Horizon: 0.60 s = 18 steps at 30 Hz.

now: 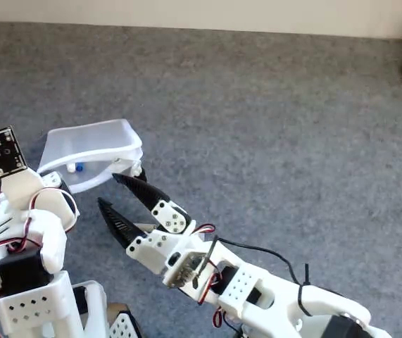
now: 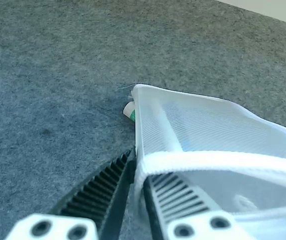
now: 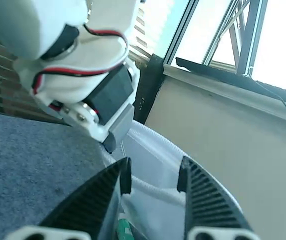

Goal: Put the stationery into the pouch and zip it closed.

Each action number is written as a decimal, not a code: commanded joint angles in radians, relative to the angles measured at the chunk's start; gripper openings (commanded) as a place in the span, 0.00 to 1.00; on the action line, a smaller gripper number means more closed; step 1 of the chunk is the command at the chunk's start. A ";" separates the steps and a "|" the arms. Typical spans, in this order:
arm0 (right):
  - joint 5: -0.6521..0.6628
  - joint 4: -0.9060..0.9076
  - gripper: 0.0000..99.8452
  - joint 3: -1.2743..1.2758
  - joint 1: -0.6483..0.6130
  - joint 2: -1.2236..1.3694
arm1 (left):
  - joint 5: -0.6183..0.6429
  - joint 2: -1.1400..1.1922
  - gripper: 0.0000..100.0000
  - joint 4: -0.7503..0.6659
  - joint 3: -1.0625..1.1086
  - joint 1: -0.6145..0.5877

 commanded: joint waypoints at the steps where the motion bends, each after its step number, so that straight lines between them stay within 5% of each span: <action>1: 0.011 0.008 0.15 0.018 -0.007 -0.133 | -0.012 0.004 0.01 -0.023 -0.013 0.015; 7: 0.005 0.410 0.15 0.030 -0.008 -0.392 | -0.005 0.004 0.01 -0.023 -0.013 -0.045; 18: -0.218 1.196 0.15 -0.122 -0.015 -0.699 | 0.081 0.004 0.01 -0.025 -0.016 -0.166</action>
